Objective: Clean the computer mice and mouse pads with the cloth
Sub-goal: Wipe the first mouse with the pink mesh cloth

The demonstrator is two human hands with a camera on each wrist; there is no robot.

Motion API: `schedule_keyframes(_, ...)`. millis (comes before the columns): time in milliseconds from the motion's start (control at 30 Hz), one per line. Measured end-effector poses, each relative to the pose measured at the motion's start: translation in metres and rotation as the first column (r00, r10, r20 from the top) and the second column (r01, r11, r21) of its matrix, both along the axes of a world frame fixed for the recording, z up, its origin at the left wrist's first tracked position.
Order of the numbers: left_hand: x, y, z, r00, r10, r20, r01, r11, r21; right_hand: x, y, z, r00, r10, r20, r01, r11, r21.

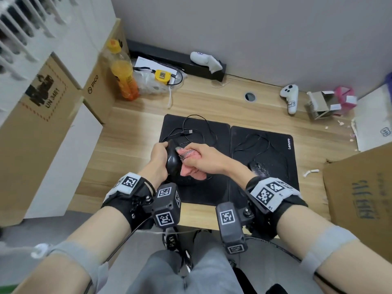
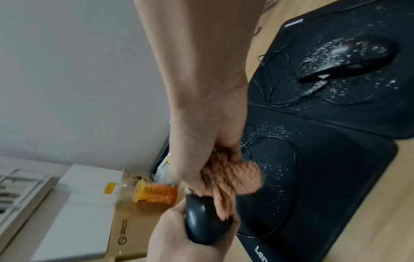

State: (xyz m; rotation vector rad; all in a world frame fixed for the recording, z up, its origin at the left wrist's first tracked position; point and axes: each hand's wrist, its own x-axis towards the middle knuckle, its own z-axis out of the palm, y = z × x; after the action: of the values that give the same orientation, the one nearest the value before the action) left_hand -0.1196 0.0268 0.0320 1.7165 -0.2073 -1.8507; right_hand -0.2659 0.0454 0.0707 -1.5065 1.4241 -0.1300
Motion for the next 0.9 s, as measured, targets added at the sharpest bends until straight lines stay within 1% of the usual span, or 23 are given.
schedule_keyframes(67,-0.001,0.000,0.000,1.000,0.011,-0.020,-0.011,1.000,0.022,-0.004,0.002,-0.004,1.000,-0.021,0.009,0.021,1.000,-0.011)
schedule_keyframes(100,-0.002,0.001,0.000,0.999,-0.002,-0.040,0.003,1.000,0.020,-0.006,0.001,-0.006,0.996,-0.092,0.014,0.093,0.995,-0.028)
schedule_keyframes(167,-0.004,0.003,0.005,0.994,-0.065,-0.090,0.064,0.998,-0.012,-0.008,-0.003,-0.009,0.960,-0.279,0.007,0.278,0.957,-0.077)
schedule_keyframes(200,-0.003,0.005,0.007,0.988,-0.104,-0.111,0.102,0.995,-0.023,-0.008,-0.006,-0.008,0.940,-0.341,0.008,0.340,0.934,-0.107)
schedule_keyframes(233,-0.003,0.006,0.008,0.982,-0.137,-0.128,0.134,0.991,-0.031,-0.008,-0.008,-0.007,0.929,-0.371,0.004,0.368,0.921,-0.127)
schedule_keyframes(300,0.000,0.008,0.008,0.978,-0.162,-0.131,0.158,0.987,-0.043,-0.006,-0.010,-0.005,0.932,-0.361,0.021,0.361,0.924,-0.124)
schedule_keyframes(367,0.000,0.007,0.006,0.984,-0.143,-0.110,0.140,0.990,-0.034,-0.001,-0.007,0.001,0.950,-0.304,0.075,0.309,0.949,-0.066)
schedule_keyframes(400,0.000,0.006,0.004,0.988,-0.130,-0.088,0.129,0.991,-0.021,0.001,-0.005,0.004,0.967,-0.244,0.077,0.248,0.968,-0.050)
schedule_keyframes(467,-0.001,0.006,0.002,0.989,-0.139,-0.045,0.139,0.990,-0.007,0.003,-0.005,0.005,0.996,-0.089,0.014,0.090,0.995,-0.049)
schedule_keyframes(500,-0.001,0.007,0.002,0.987,-0.157,-0.046,0.156,0.988,-0.011,0.002,-0.005,0.005,0.998,-0.056,-0.020,0.055,0.997,-0.054)
schedule_keyframes(533,-0.001,0.008,0.001,0.982,-0.174,-0.067,0.173,0.985,-0.025,0.000,-0.006,0.005,0.996,-0.081,-0.031,0.079,0.996,-0.049)
schedule_keyframes(633,-0.004,0.010,0.002,0.968,-0.228,-0.110,0.219,0.972,-0.088,-0.005,-0.007,0.003,0.956,-0.293,0.007,0.293,0.955,-0.048)
schedule_keyframes(667,-0.004,0.010,0.002,0.969,-0.224,-0.106,0.214,0.972,-0.099,-0.006,-0.007,0.002,0.950,-0.311,0.012,0.311,0.948,-0.064)
schedule_keyframes(733,-0.006,0.007,0.002,0.978,-0.190,-0.088,0.183,0.980,-0.084,-0.005,-0.004,0.003,0.964,-0.260,0.057,0.263,0.963,-0.051)
schedule_keyframes(800,-0.003,0.004,-0.001,0.983,-0.176,-0.053,0.174,0.984,-0.040,-0.002,0.000,0.005,0.992,-0.103,0.070,0.104,0.994,-0.019)
schedule_keyframes(833,-0.002,0.004,-0.002,0.983,-0.179,-0.049,0.177,0.984,-0.032,0.000,0.002,0.007,0.997,-0.048,0.060,0.049,0.999,-0.019)
schedule_keyframes(867,0.000,0.006,-0.002,0.979,-0.193,-0.059,0.191,0.981,-0.035,0.000,0.002,0.008,0.998,-0.047,0.048,0.048,0.998,-0.032)
schedule_keyframes(900,0.001,0.007,-0.002,0.975,-0.204,-0.086,0.200,0.978,-0.054,0.001,0.001,0.009,0.990,-0.120,0.070,0.122,0.992,-0.022)
